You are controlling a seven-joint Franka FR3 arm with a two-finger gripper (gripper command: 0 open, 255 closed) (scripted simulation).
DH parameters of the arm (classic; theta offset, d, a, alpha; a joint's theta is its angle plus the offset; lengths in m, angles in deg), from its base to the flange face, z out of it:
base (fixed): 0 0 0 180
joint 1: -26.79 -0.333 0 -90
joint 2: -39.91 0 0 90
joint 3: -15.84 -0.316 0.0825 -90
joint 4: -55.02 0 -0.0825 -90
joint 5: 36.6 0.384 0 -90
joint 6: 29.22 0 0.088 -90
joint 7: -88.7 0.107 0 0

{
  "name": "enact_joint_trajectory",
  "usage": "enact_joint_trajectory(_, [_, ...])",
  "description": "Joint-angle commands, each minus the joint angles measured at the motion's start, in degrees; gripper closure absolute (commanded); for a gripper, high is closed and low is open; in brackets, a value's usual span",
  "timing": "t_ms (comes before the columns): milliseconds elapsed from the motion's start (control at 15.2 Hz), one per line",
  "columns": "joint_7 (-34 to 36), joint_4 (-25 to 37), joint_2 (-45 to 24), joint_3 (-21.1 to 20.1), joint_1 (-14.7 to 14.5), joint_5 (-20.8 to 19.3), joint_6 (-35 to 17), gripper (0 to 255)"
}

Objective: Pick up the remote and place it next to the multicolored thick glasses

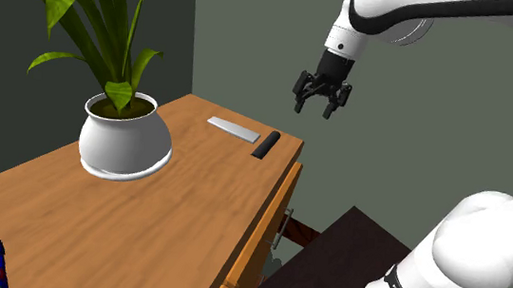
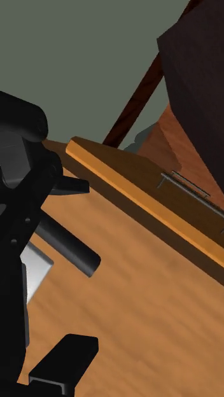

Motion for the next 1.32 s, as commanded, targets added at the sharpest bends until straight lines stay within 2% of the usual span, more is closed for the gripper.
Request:
enact_joint_trajectory(0, [3.21,0.01,-3.76,-0.28,0.58,1.47,-3.65,0])
enact_joint_trajectory(924, [19.66,7.22,-31.33,0.60,3.12,13.25,-23.32,0])
enact_joint_trajectory(1254, [19.29,6.62,-33.70,0.17,2.73,14.39,-26.33,0])
